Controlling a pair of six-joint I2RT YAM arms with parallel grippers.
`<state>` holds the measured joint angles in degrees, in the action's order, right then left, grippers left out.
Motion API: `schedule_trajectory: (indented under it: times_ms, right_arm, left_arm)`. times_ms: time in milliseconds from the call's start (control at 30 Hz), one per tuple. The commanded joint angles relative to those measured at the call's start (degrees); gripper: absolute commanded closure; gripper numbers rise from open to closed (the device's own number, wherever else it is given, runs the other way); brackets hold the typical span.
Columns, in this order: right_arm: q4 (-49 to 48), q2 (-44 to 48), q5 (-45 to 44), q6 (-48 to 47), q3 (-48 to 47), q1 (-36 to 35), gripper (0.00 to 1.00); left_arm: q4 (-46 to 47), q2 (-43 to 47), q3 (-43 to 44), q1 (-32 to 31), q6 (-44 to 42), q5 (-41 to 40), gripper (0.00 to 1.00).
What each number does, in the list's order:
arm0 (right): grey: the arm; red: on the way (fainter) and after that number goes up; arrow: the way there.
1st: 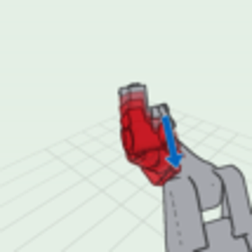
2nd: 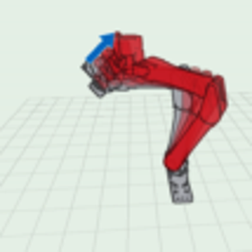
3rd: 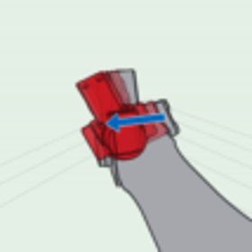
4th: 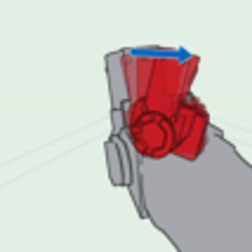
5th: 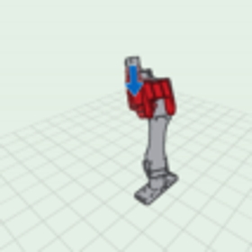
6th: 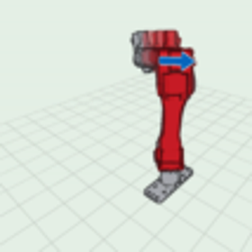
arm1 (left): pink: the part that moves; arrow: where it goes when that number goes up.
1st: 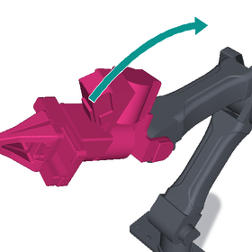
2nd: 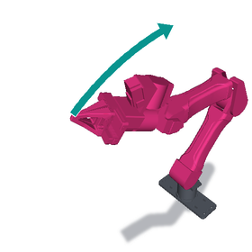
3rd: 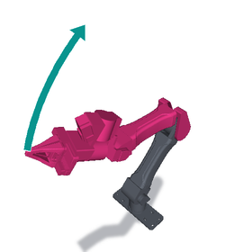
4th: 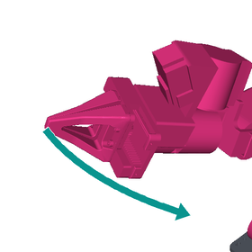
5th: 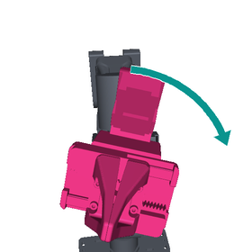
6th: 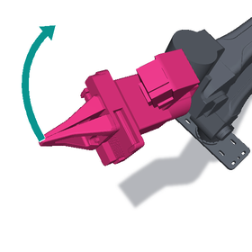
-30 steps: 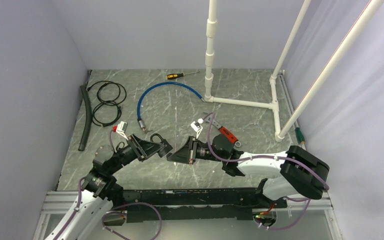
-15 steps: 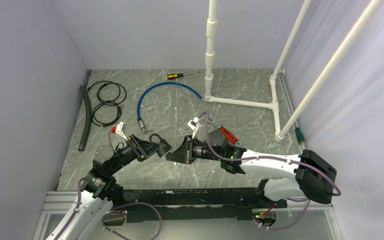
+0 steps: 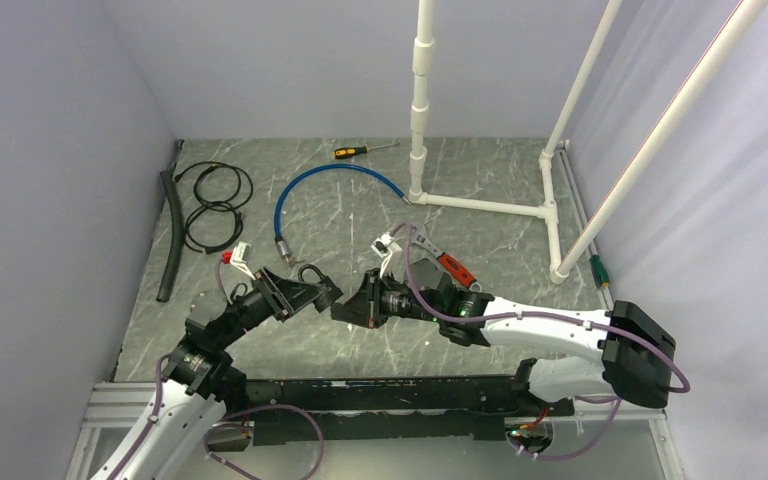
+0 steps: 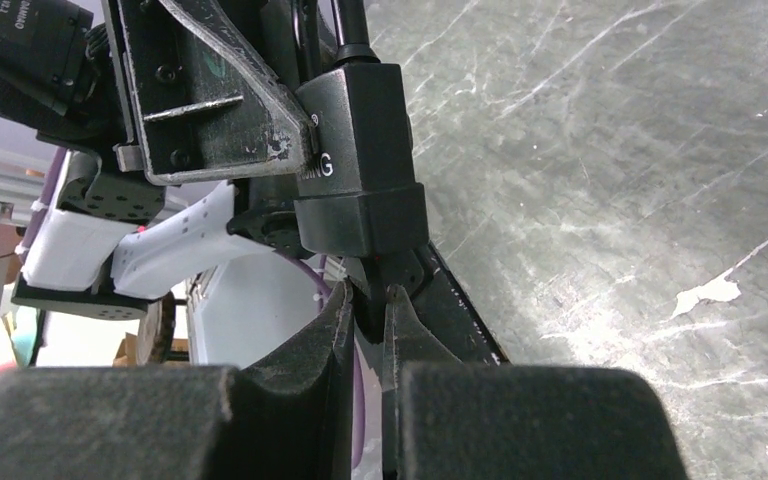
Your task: Unlock with the key
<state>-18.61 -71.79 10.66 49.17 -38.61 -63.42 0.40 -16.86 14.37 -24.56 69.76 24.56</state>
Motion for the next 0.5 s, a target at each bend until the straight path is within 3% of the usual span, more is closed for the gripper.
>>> schedule_trajectory:
  times_ms: [0, 467]
  right_arm:
    - [-5.3, 2.1, 0.3, -4.5, -1.6, -0.4, 1.0]
    - [-23.9, 4.8, 14.4, 0.9, -4.0, -0.2, 1.0]
  left_arm:
    - [7.6, 0.5, 2.0, -0.2, -2.2, 4.7, 1.0]
    - [16.6, 2.7, 7.4, -0.2, -6.2, 12.9, 1.0]
